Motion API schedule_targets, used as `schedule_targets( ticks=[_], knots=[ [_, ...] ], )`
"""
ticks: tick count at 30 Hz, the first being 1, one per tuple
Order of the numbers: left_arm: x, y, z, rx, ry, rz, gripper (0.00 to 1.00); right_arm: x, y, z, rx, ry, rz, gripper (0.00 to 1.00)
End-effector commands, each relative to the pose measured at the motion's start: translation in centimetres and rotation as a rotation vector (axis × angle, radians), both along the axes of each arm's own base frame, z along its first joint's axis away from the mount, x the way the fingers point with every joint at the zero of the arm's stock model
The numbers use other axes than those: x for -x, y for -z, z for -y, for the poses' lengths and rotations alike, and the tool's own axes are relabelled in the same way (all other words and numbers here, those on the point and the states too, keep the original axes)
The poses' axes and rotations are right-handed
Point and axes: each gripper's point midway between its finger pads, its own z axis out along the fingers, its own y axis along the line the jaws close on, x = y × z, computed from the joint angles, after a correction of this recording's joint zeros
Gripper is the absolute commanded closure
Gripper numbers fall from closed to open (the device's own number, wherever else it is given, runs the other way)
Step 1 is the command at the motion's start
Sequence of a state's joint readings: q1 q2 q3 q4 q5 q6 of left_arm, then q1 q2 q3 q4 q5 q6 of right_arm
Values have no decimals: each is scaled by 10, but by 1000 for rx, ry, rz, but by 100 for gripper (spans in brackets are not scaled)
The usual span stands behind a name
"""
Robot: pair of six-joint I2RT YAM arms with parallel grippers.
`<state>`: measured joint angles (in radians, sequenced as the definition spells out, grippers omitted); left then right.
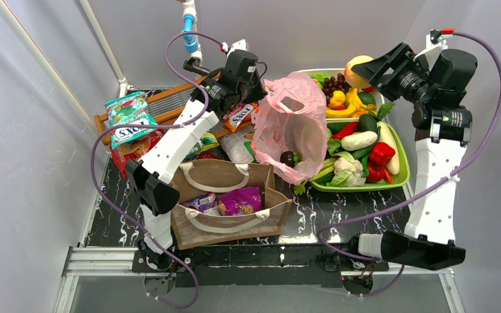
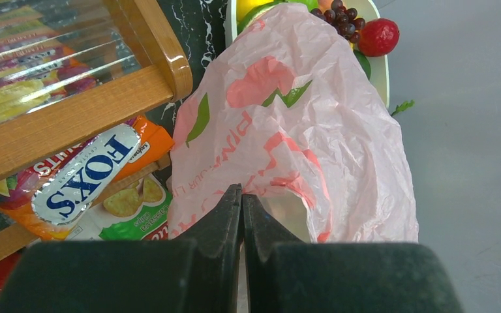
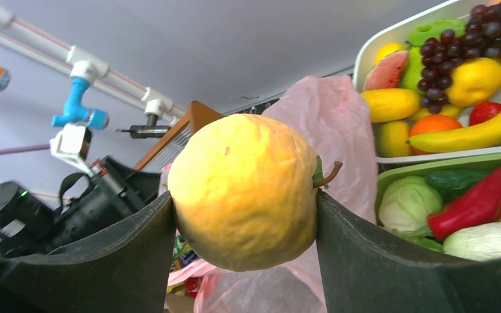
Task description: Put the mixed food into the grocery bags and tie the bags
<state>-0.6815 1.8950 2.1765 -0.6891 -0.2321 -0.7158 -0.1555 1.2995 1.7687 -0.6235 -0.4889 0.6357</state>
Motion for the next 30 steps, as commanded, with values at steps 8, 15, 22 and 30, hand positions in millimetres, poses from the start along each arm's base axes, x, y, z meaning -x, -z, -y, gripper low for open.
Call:
schedule_targets(
  ticks=[8, 15, 22, 30],
  knots=[
    [-2, 9, -8, -4, -47, -22, 100, 81, -23, -72, -23, -213, 123, 53],
    [-5, 13, -6, -16, -34, -19, 100, 129, 3, -101, 13, -356, 143, 52],
    [-8, 13, 0, -6, -25, -18, 100, 153, 37, -118, -10, -464, 123, 52],
    [-9, 16, 9, 29, -10, -42, 100, 130, 74, -123, -13, -430, 32, 52]
  ],
)
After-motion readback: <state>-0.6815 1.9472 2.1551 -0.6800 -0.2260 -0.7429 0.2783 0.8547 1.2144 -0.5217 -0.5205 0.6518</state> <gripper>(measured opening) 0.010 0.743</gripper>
